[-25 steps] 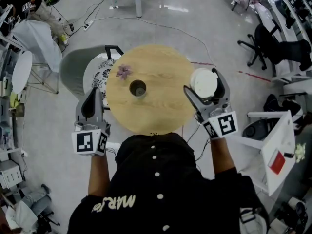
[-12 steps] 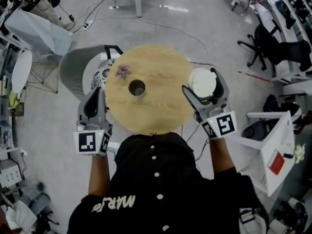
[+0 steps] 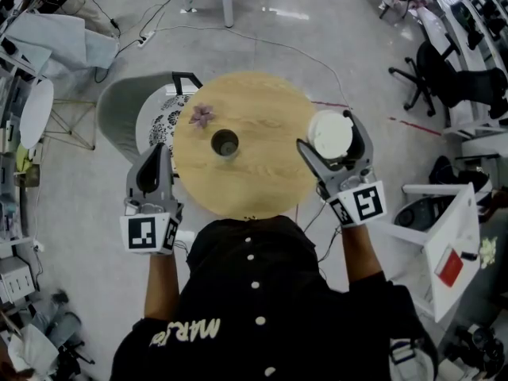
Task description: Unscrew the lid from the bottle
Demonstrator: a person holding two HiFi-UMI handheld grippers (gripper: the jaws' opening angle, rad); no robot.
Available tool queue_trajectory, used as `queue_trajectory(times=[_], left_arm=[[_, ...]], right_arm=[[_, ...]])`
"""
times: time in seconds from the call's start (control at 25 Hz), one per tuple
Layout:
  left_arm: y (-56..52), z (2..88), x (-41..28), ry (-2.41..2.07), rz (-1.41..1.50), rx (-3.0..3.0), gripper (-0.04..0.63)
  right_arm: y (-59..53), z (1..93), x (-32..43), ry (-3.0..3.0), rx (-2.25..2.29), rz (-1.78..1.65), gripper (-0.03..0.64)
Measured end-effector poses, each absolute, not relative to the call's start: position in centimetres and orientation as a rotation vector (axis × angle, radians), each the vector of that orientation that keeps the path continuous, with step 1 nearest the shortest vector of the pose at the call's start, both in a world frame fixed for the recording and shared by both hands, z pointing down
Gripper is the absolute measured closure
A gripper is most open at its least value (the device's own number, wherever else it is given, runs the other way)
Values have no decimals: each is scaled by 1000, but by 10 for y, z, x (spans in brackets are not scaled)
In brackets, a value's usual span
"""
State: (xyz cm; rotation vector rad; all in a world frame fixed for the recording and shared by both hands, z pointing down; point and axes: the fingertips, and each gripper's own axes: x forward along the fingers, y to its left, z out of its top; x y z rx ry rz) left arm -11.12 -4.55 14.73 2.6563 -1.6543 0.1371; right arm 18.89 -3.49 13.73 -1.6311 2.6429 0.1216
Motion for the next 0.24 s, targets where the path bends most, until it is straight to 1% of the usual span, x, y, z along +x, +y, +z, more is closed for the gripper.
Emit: queue_trajectory(times=[0.24], left_arm=[[-43, 150, -109, -1656, 131, 2660, 591]], right_arm=[[-34, 142, 191, 2646, -1631, 118, 141]])
